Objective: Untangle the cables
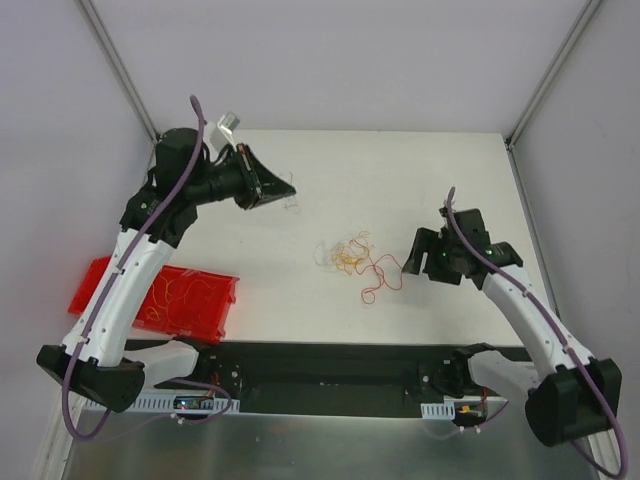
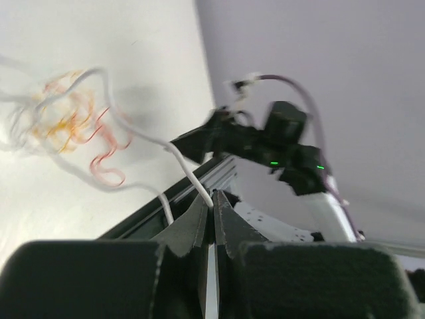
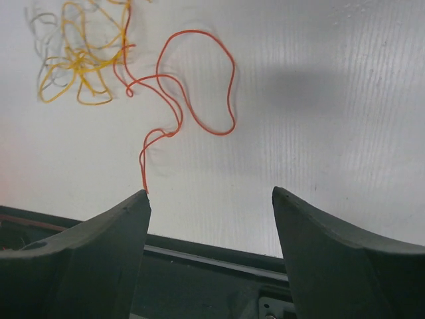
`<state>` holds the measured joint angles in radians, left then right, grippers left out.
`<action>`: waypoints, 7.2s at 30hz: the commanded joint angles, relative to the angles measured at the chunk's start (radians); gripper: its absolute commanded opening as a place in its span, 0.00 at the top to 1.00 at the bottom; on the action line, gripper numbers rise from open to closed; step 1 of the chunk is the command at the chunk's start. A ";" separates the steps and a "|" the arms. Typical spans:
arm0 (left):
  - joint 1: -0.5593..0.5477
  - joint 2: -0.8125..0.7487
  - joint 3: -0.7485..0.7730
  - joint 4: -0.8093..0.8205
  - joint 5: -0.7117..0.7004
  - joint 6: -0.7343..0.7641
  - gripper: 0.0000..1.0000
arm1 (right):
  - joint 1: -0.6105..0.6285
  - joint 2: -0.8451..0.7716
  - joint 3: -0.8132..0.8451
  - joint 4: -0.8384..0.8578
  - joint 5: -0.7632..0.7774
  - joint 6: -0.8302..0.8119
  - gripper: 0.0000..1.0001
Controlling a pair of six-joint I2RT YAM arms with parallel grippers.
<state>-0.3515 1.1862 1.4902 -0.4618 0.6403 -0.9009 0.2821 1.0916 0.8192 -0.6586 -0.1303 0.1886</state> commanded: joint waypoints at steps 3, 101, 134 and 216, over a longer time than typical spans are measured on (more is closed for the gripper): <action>0.003 -0.100 -0.306 -0.006 -0.146 0.016 1.00 | 0.000 -0.182 -0.092 -0.062 -0.074 -0.061 0.23; -0.041 0.662 -0.275 -0.313 -0.632 0.482 0.32 | -0.084 -0.225 -0.166 -0.023 -0.198 -0.098 0.21; 0.185 0.155 -0.033 -0.594 -1.091 0.396 1.00 | -0.083 -0.194 -0.167 -0.018 -0.255 -0.112 0.21; 1.028 0.132 -0.364 -0.514 -1.023 0.238 0.20 | -0.083 -0.164 -0.173 -0.006 -0.319 -0.124 0.21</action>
<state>0.6697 1.4105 1.1709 -0.9199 -0.5182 -0.6437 0.2043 0.9302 0.6556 -0.6842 -0.4309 0.0845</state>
